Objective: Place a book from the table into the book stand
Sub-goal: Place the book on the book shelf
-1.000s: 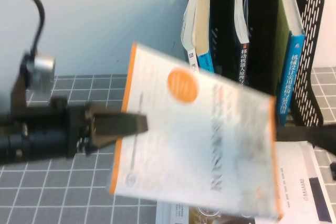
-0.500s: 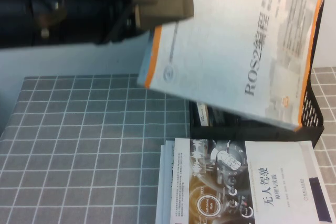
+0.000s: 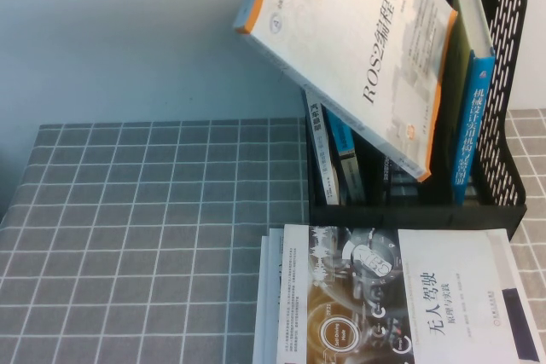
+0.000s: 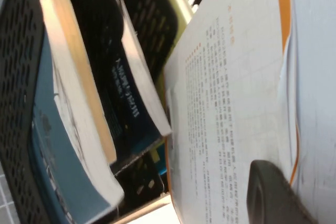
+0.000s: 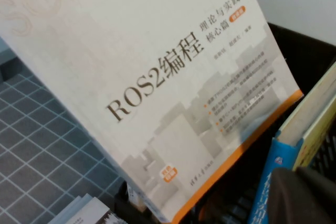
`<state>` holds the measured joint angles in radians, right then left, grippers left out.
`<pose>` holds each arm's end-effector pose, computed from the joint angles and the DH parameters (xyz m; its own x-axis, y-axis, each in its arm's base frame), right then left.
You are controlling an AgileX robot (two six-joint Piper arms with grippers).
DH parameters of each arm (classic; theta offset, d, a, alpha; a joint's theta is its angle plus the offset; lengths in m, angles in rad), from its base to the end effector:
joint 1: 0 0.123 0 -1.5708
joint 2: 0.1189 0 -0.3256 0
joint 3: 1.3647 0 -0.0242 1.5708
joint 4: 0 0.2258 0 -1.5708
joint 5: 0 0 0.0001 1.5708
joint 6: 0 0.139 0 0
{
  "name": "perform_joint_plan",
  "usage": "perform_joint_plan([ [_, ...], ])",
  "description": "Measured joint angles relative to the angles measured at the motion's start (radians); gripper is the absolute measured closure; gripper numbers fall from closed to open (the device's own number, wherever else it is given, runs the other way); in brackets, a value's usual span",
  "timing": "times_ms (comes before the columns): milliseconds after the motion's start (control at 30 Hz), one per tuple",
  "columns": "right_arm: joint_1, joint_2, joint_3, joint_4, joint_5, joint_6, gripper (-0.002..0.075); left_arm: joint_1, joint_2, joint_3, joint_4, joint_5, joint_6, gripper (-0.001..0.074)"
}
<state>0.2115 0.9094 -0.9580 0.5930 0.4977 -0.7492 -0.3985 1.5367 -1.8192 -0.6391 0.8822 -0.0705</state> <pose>0.1689 0.0743 0.4183 -0.1746 -0.2474 -0.9531 -0.5011 0.8555 -0.1303 0.2911 -0.1921 0.5031 -0.6751 -0.1873 -0.7135 0.4637 0.6445 -0.6080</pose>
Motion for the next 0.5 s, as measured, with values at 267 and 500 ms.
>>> perform_joint_plan([
  [267, 0.0, 0.0, 0.0, -0.002, -0.002, 0.006, 0.0729, -0.029, 0.122, -0.097, 0.082, -0.033, -0.107, 0.0631],
  [500, 0.0, 0.0, 0.0, -0.009, -0.002, 0.012, 0.0729, -0.159, 0.15, -0.113, 0.309, -0.107, -0.261, 0.0632],
])
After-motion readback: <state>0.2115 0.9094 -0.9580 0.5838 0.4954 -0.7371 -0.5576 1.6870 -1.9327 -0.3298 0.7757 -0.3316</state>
